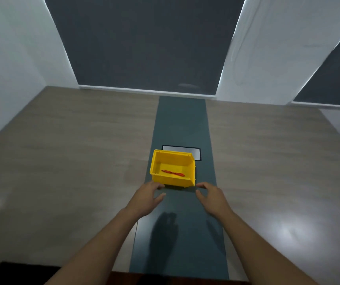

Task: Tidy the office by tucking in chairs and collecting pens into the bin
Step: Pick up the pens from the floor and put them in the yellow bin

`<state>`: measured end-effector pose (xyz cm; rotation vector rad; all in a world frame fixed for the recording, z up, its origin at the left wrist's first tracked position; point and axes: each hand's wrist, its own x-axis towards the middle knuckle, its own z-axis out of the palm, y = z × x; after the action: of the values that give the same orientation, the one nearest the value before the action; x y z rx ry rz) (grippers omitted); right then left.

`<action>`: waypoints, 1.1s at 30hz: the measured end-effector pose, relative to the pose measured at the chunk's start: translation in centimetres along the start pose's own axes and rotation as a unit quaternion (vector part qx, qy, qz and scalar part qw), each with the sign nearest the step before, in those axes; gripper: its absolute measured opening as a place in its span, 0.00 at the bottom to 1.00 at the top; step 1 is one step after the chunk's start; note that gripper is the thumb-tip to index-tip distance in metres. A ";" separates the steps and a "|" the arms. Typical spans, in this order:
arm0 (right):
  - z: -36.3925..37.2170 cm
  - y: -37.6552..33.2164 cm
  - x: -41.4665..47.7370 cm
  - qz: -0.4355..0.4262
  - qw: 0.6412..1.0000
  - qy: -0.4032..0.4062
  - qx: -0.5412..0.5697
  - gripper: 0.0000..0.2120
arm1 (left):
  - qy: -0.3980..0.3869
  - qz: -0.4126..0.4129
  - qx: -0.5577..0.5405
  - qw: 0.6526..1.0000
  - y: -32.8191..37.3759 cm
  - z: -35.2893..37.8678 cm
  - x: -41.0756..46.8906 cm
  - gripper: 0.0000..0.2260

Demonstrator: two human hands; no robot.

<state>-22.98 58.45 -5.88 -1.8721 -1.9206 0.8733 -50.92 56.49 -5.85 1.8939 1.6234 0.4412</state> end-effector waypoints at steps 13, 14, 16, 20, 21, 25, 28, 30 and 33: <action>5.2 4.5 -17.0 0.047 0.997 -0.039 0.054 0.13 | -0.045 -0.082 -0.007 0.996 1.3 7.2 -20.5 0.21; 5.6 4.6 -18.3 0.057 0.995 -0.049 0.059 0.14 | -0.051 -0.089 -0.005 0.995 1.2 7.7 -22.0 0.20; 6.1 4.8 -20.8 0.072 0.993 -0.068 0.064 0.15 | -0.064 -0.099 0.000 0.993 1.1 8.1 -24.6 0.21; 6.8 5.0 -24.8 0.086 0.990 -0.092 0.069 0.16 | -0.073 -0.095 0.014 0.993 1.6 7.8 -27.7 0.20; 6.9 5.1 -25.6 0.089 0.990 -0.087 0.070 0.16 | -0.071 -0.090 0.017 0.993 1.7 7.6 -28.1 0.20; 7.5 4.8 -28.7 0.114 0.988 -0.058 0.084 0.16 | -0.076 -0.062 0.028 0.995 2.2 6.7 -29.4 0.20; 7.9 4.2 -31.3 0.134 0.985 -0.041 0.099 0.15 | -0.088 -0.034 0.034 0.995 2.4 6.0 -30.3 0.20; 8.3 3.7 -33.2 0.151 0.983 -0.022 0.107 0.14 | -0.100 -0.013 0.039 0.994 2.4 5.7 -31.2 0.20; 9.3 2.9 -36.5 0.174 0.978 0.003 0.113 0.13 | -0.116 0.010 0.046 0.992 1.9 5.4 -33.0 0.20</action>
<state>-23.13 20.69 -7.99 -2.0942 -1.4386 1.1331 -52.65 23.03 -4.53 1.9506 1.4933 0.1479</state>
